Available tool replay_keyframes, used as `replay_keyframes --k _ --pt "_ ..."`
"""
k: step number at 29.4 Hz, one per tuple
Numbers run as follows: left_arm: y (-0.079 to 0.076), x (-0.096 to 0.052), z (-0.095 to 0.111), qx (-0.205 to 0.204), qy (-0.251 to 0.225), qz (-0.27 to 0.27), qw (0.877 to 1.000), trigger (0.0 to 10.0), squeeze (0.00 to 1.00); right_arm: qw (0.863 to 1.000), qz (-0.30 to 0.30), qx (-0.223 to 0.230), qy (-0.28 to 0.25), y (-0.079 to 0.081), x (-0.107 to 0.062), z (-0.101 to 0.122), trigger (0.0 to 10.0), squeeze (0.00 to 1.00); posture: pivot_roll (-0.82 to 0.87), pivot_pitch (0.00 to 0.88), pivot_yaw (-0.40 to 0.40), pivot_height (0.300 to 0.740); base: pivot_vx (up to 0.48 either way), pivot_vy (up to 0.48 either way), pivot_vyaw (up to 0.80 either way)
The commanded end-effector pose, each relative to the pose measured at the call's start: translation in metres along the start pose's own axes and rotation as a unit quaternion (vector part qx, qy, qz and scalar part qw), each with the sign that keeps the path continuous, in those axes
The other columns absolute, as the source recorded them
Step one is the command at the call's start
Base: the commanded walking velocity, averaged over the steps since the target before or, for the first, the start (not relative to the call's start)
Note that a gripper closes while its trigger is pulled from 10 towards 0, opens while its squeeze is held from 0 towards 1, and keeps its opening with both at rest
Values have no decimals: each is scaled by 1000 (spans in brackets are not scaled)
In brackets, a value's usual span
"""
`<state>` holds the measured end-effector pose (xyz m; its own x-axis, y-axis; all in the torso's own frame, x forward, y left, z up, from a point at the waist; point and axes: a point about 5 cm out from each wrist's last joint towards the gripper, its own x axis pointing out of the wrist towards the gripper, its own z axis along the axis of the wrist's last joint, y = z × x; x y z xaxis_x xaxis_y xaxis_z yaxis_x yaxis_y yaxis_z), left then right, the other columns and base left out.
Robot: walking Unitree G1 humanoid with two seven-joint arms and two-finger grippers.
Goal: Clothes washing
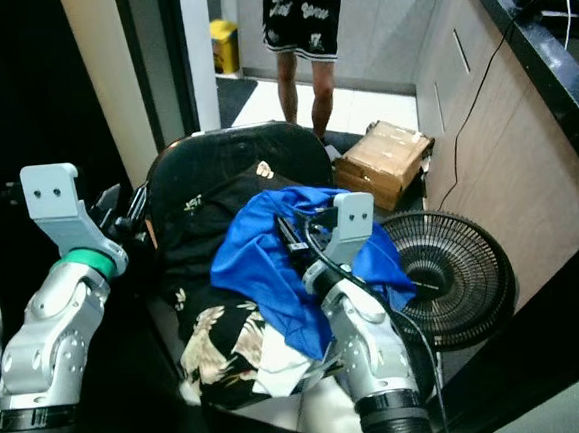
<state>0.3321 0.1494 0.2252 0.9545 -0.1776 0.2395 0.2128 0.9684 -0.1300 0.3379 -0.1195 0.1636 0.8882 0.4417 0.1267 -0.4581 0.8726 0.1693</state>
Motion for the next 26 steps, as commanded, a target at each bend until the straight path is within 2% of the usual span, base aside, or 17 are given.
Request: replay_keyframes --k 1,2,3,4,6,8,9,10,11,17,20,21,22,23,24,26 --pt "-5 -1 -1 -3 5 -16 1000 10000 0 999 15 -10 46 3 -1 -13 10000 1000 109 8 56 740 0 0 0" --pt "-5 -1 -1 -3 5 -16 1000 10000 0 999 15 -10 46 3 -1 -13 10000 1000 109 8 56 740 0 0 0" --pt "-9 -3 -2 -4 9 -33 999 10000 0 996 35 -9 85 5 -4 -20 10000 1000 111 10 54 740 0 0 0" --pt "-9 -3 -2 -4 9 -33 999 10000 0 996 35 -9 85 5 -4 -20 10000 1000 111 10 54 740 0 0 0" --pt "-26 -9 -10 -3 37 -103 994 10000 0 985 81 45 146 16 -12 -34 10000 1000 111 13 55 740 0 0 0" --pt "-26 -9 -10 -3 37 -103 994 10000 0 985 81 45 146 16 -12 -34 10000 1000 111 13 55 740 0 0 0" --pt "-33 -13 -13 -3 48 -131 990 10000 0 979 97 68 166 20 -16 -40 10000 1000 111 13 55 740 0 0 0" --pt "-33 -13 -13 -3 48 -131 990 10000 0 979 97 68 166 20 -16 -40 10000 1000 111 13 55 740 0 0 0" --pt "-39 -16 -16 -16 56 -155 986 10000 0 973 101 86 191 24 -20 -49 10000 1000 110 14 58 740 0 0 0" --pt "-45 -17 -15 -50 58 -177 981 10000 0 964 92 117 223 25 -25 -62 10000 1000 109 16 62 740 0 0 0" --pt "-43 -16 -13 -55 55 -175 981 10000 0 968 77 105 215 22 -24 -62 10000 1000 110 16 61 740 0 0 0" --pt "-42 -16 -12 -54 54 -172 982 10000 0 980 54 57 181 16 -19 -55 10000 835 113 17 59 740 0 0 0" --pt "-42 -16 -12 -54 54 -172 982 10000 0 980 54 57 181 16 -19 -55 10000 835 113 17 59 740 0 0 0" --pt "-41 -16 -12 -52 52 -168 983 10000 0 990 28 14 141 11 -14 -45 10000 0 113 17 59 740 0 0 0" --pt "-41 -16 -12 -52 52 -168 983 10000 0 990 28 14 141 11 -14 -45 10000 0 113 17 59 740 0 0 0" --pt "-38 -15 -11 -51 47 -152 986 10000 0 999 -41 -28 22 0 -3 -11 10000 0 109 18 58 740 0 0 0"
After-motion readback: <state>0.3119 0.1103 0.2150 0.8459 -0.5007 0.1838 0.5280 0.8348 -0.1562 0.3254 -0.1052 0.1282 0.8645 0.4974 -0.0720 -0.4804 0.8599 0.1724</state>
